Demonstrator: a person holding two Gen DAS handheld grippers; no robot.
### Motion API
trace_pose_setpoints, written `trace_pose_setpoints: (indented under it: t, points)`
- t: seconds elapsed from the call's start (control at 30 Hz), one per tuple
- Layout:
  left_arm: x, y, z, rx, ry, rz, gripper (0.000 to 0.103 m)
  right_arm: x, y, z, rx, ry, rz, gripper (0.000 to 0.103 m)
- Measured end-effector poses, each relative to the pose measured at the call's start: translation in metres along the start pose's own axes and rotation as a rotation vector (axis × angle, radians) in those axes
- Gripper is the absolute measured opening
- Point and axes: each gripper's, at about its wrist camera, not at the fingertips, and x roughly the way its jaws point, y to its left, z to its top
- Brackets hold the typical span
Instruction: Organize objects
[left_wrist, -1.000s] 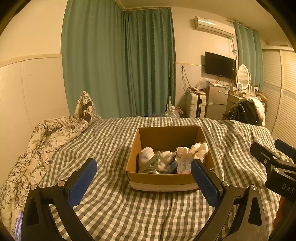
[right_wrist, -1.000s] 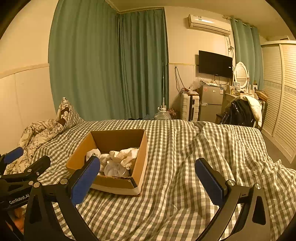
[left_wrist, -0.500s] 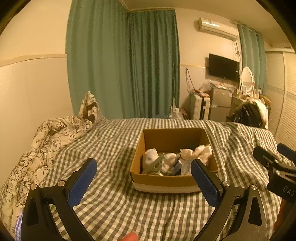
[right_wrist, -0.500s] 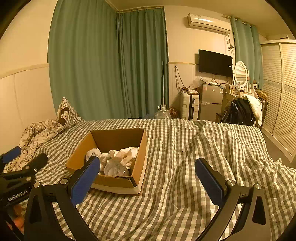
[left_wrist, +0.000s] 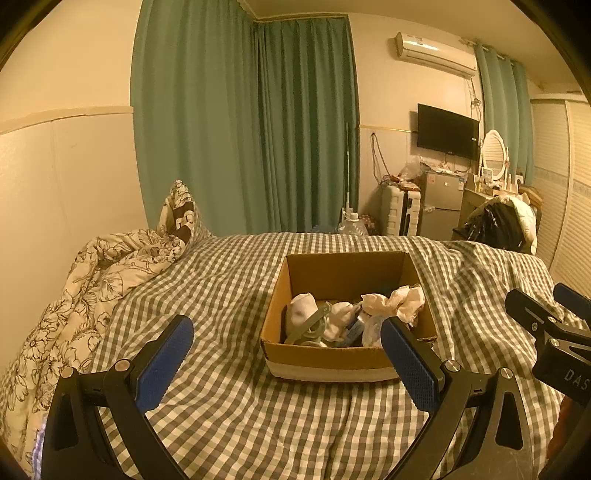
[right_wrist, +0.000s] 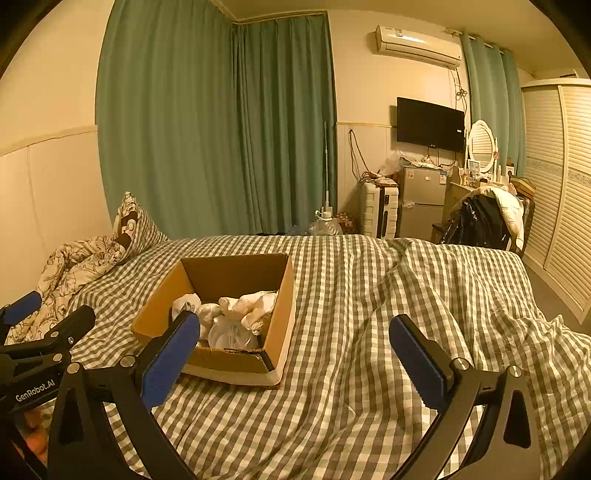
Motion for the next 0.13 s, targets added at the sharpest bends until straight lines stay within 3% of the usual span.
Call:
trace_pose_setpoints:
  t: [0.13]
  points:
    - [-0.0008, -0.0011, 0.0014, 0.007, -0.004, -0.001, 0.103, 0.0004, 0.0000, 0.0000, 0.000, 0.001, -0.001, 0.103]
